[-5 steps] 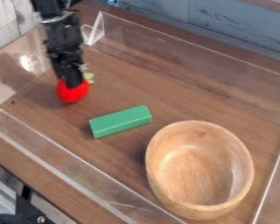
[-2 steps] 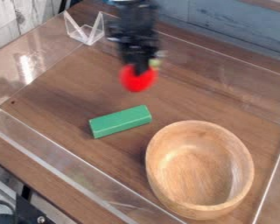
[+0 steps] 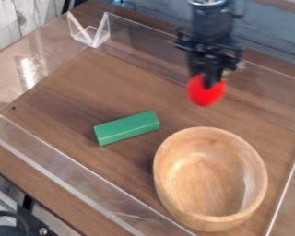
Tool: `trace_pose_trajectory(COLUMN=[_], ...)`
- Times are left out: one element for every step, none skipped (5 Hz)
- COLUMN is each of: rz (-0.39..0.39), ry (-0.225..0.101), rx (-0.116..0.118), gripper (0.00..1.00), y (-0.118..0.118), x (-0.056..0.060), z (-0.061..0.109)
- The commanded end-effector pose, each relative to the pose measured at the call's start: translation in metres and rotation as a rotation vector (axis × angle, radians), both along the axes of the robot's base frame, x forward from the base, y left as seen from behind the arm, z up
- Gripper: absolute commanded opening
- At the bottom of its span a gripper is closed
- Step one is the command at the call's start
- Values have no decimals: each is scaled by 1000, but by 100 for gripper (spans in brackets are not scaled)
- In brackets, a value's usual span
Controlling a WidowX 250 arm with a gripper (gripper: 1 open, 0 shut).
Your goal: Move the red object to the right side of the table
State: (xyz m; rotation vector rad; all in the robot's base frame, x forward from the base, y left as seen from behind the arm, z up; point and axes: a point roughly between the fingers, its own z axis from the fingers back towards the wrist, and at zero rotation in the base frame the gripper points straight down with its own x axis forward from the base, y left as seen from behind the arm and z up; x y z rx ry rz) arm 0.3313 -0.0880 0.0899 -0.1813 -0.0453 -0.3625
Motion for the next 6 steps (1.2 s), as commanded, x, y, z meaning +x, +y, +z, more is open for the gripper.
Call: trace_pose_trajectory(rz=[-10,-40,-102,-145,-142,-67], ry=[-75,-89,-111,-137,-161,-183], rx=[-30,-35,-33,-15,4,34], gripper=[0,0,0,0,0,0], y=[-21,-32,-26,-8,4,-4], x=[12,11,10,6,3,-1], z=[9,-8,-21,-22,-16,-4])
